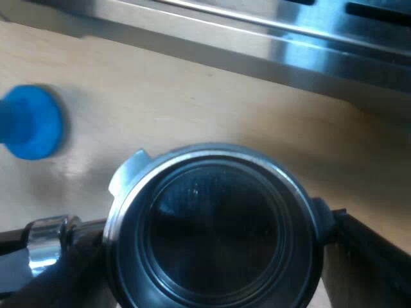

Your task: Put the handle in the coffee machine

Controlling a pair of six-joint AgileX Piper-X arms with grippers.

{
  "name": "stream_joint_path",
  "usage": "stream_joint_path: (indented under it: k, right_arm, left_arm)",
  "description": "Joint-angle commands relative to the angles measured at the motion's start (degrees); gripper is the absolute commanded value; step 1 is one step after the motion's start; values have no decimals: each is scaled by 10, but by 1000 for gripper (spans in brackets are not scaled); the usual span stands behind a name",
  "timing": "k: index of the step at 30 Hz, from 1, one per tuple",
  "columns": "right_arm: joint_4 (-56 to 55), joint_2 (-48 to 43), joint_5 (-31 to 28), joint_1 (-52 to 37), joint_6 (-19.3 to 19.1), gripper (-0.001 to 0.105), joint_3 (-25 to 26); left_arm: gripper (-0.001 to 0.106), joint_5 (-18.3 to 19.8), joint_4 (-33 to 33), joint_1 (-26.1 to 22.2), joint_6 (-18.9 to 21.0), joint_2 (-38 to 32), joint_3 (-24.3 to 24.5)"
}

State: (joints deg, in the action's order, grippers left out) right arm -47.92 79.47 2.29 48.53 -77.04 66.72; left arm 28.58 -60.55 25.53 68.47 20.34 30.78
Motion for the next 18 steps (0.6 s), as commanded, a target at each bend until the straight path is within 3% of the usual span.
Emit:
stream_joint_path:
  k: [1,11,18]
  right_arm:
    - [-4,-9,10,10,-1,0,11]
    - [-4,-9,-23,52,25,0,11]
    - [9,-9,-23,52,47,0,11]
  left_arm:
    - [49,-8,28,3,0,12,0]
    - [49,-3,53,3,0,122,0]
    - [49,3,53,3,-11,143,0]
